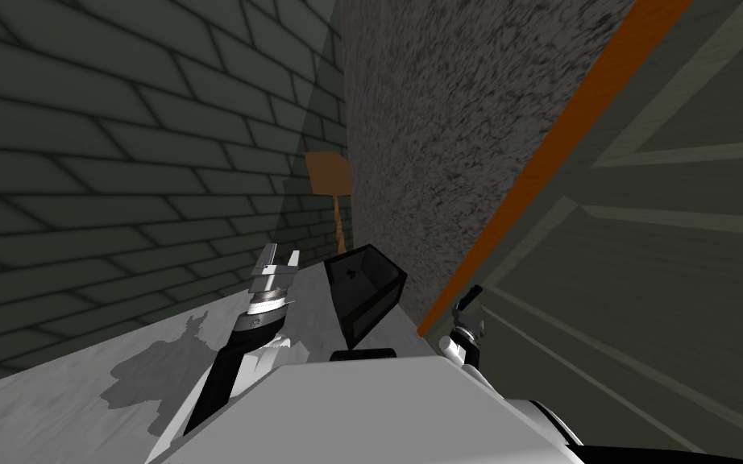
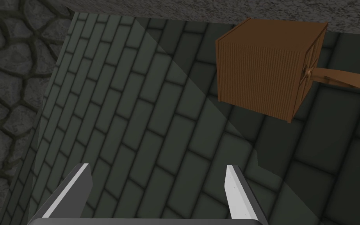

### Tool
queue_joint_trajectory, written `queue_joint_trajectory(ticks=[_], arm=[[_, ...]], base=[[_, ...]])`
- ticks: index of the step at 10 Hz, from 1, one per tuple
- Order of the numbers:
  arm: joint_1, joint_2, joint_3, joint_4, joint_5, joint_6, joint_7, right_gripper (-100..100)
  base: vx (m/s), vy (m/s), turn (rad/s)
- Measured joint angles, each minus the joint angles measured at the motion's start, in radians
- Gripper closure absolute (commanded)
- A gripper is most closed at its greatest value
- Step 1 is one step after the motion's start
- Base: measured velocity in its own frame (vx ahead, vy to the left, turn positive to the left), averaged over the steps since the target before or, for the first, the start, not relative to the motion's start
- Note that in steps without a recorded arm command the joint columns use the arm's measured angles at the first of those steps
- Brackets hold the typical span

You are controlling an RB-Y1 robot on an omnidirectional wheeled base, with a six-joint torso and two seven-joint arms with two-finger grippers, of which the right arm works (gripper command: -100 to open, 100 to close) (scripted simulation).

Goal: Pull the door open

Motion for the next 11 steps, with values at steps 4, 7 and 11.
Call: queue_joint_trajectory(ticks=[4, 7, 11], arm=[[0.0, 0.0, 0.0, 0.0, 0.0, 0.0, 0.0, -100], [-0.002, -0.001, 0.0, 0.004, 0.0, -0.001, -0.002, -100], [0.001, -0.003, -0.003, 0.005, -0.003, -0.001, -0.002, -100]], base=[[-0.002, 0.005, -0.013], [-0.1, 0.052, 0.022], [-0.177, 0.113, 0.026]])
